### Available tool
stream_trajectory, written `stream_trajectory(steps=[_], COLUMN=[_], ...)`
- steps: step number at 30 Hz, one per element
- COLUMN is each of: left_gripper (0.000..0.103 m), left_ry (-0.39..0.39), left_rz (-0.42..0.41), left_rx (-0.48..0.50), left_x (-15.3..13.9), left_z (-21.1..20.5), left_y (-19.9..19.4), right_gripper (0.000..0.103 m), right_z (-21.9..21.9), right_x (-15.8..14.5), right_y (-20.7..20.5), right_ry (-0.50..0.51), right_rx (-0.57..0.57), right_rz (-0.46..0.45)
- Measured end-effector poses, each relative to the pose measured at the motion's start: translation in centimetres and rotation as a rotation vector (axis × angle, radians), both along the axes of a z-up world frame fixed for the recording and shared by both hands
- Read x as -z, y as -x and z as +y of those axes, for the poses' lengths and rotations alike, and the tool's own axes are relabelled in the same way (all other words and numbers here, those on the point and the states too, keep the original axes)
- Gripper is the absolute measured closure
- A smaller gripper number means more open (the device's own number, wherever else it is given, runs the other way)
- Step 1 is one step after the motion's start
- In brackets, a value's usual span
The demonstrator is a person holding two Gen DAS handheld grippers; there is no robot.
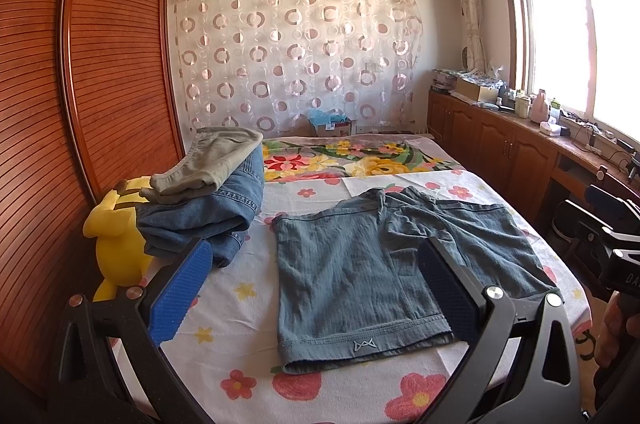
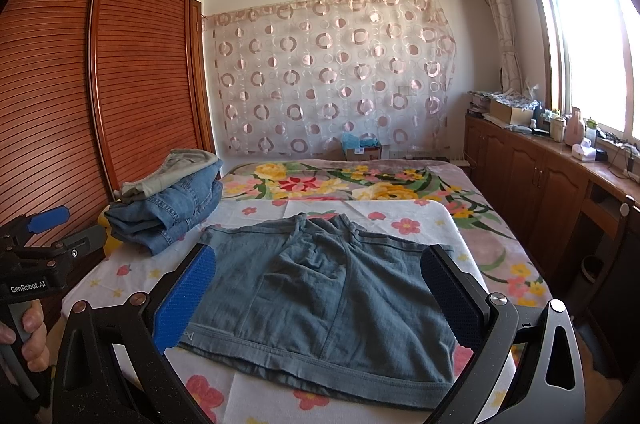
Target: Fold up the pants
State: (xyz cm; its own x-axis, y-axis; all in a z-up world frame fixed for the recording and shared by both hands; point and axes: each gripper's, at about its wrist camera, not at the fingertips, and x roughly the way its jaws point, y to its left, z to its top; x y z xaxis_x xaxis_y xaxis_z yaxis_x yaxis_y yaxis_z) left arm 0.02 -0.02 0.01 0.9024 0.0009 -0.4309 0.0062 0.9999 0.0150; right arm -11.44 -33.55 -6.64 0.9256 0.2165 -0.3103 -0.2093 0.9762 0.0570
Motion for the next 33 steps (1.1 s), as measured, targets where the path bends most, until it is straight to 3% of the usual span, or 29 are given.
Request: stream_trajectory(steps=[26,33], left_gripper=[0.000,0.000], left_ry=[-0.007,-0.043], left_rz=[0.008,0.042], left_rx=[0.001,0.027], left_x=[-0.5,1.0], left_z=[0.0,-1.2], left_y=[-0.3,-1.6], right_gripper=[0.001,0.001], right_z=[-0.1,-0.8], right_x=[0.3,1.0], right_y=[-0.1,-0.7], right_ry=[-0.005,-0.016], right_rx=[0.006,0.018], right_rz=[0.006,0.029])
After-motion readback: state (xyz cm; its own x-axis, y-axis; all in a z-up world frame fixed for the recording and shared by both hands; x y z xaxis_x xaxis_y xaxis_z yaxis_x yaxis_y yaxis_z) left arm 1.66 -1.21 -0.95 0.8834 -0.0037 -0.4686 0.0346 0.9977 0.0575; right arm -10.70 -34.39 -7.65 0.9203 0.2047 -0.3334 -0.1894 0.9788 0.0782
